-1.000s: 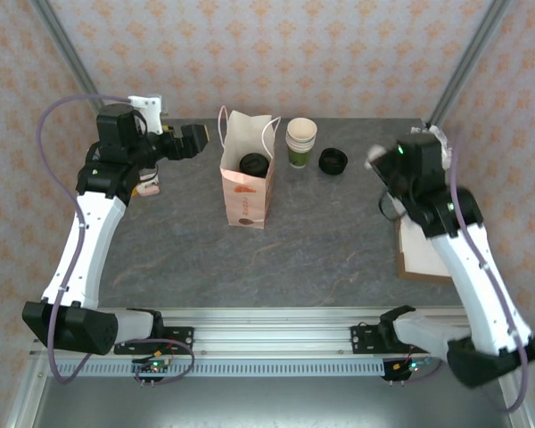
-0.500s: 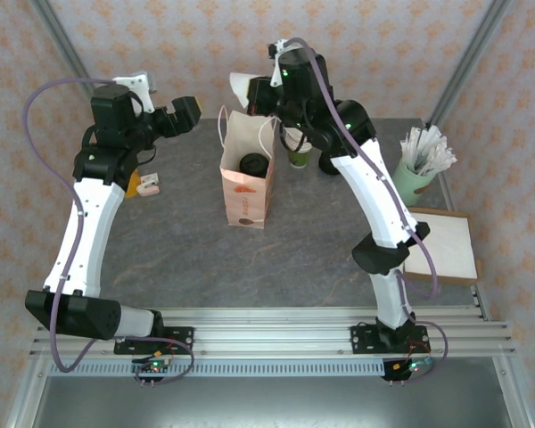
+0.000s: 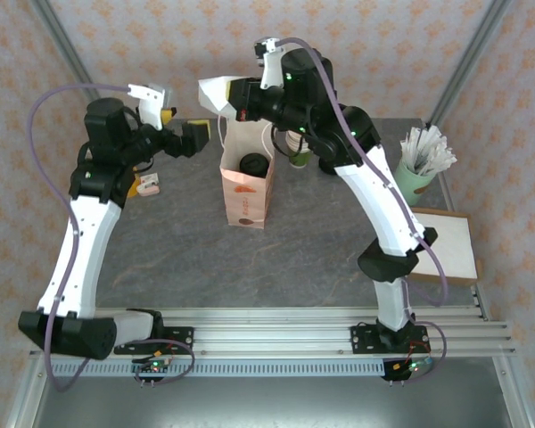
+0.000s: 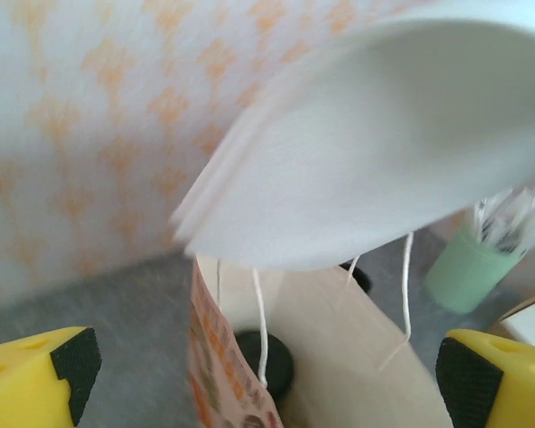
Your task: Pack the takeout coffee
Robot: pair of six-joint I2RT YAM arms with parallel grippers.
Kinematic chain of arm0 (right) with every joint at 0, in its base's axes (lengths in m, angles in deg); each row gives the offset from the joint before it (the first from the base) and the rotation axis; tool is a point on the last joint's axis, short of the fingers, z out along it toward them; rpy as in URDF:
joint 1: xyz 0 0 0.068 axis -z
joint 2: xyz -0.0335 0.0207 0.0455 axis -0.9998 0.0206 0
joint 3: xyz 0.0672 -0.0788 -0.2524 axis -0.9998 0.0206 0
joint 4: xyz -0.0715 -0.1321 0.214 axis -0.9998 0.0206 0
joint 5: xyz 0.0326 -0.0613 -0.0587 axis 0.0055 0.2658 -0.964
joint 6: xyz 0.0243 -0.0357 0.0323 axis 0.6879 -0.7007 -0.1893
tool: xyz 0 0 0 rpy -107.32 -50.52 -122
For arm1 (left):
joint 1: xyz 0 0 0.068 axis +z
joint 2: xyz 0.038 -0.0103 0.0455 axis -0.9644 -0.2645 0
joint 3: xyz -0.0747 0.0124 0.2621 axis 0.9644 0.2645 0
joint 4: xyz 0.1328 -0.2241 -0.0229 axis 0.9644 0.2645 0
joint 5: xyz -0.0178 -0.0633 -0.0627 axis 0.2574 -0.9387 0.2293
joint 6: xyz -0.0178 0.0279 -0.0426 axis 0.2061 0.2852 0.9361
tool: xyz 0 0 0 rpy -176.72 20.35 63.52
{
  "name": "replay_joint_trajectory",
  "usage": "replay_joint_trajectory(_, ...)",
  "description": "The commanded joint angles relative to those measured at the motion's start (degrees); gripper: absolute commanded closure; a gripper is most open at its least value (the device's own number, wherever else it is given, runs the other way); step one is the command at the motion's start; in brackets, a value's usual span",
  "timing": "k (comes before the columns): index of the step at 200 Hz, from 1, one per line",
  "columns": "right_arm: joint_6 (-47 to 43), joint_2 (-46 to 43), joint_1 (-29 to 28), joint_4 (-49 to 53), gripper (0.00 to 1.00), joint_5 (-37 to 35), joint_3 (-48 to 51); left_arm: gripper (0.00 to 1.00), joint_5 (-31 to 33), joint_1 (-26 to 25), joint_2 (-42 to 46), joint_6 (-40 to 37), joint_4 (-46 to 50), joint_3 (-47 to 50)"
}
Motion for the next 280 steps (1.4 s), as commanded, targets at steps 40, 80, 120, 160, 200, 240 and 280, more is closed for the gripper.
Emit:
replay_joint_trajectory(40,-1.49,0.60,1.02,3.10,1.00,16.94,-0.59,0.07,-5.47,0.39,-1.74,-27.18,-4.00,-4.26)
replay_joint_trajectory(80,-1.70,1.91,1.10,3.63,1.00,20.34,-1.14,0.39,-18.27,0.22,-3.30,-27.60,0.93,-9.57)
replay_joint_trajectory(120,0.81,0.62,1.11,2.18,1.00,8.58,3.14,0.88,-10.11,-4.82,0.97,-17.59,-1.72,-6.51)
replay_joint_trajectory(160,3.33,-4.75,1.20,-0.35,0.29,-8.18,8.64,1.00,19.00,-12.00,0.02,0.86,9.43,-13.35)
replay_joint_trajectory(200,6.49,-18.40,3.75,-6.66,0.01,-29.43,26.91,1.00,37.15,-17.87,-5.28,21.40,20.95,-25.30)
replay_joint_trajectory(240,13.85,-30.91,9.15,-9.06,0.00,-35.90,43.65,1.00,35.77,-21.96,-9.79,31.07,21.06,-31.52)
replay_joint_trajectory(280,15.72,-38.57,10.06,-10.49,0.00,-39.06,52.86,1.00,34.95,-24.55,-14.63,31.24,23.44,-39.95)
